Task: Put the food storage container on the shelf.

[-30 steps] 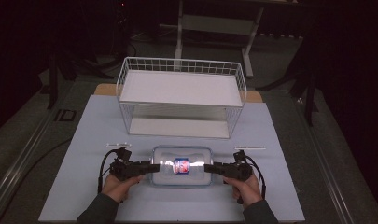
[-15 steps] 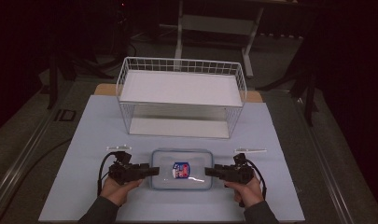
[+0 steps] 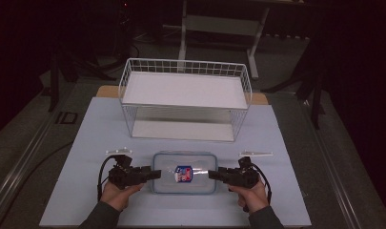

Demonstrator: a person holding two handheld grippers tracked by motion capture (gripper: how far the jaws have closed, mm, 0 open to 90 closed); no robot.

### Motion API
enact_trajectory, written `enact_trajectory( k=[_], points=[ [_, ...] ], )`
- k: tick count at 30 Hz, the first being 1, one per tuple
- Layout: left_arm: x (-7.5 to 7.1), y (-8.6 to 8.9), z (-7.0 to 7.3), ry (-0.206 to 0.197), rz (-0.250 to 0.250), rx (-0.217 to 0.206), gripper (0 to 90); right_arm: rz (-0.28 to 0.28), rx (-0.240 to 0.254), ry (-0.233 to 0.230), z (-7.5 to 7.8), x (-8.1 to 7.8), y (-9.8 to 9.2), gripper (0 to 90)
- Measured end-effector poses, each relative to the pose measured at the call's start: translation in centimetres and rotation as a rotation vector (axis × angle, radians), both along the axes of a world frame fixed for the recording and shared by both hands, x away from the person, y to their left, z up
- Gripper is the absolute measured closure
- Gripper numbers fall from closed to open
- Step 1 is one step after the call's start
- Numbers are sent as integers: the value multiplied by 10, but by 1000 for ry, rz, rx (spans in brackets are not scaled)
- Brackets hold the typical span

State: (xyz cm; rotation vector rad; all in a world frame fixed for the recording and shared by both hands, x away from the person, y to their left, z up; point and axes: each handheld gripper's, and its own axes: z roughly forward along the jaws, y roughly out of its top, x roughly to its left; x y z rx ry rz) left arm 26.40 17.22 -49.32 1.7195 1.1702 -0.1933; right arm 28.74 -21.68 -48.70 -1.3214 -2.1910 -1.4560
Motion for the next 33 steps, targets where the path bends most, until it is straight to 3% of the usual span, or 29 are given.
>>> enact_trajectory(
  k=[14,33],
  points=[
    [-2,3,16,-54,27,-21,483,-26,28,-59,16,-3,4,515],
    [3,4,58,-162,10,-1,485,-35,56,-160,50,-4,4,517]
  ],
)
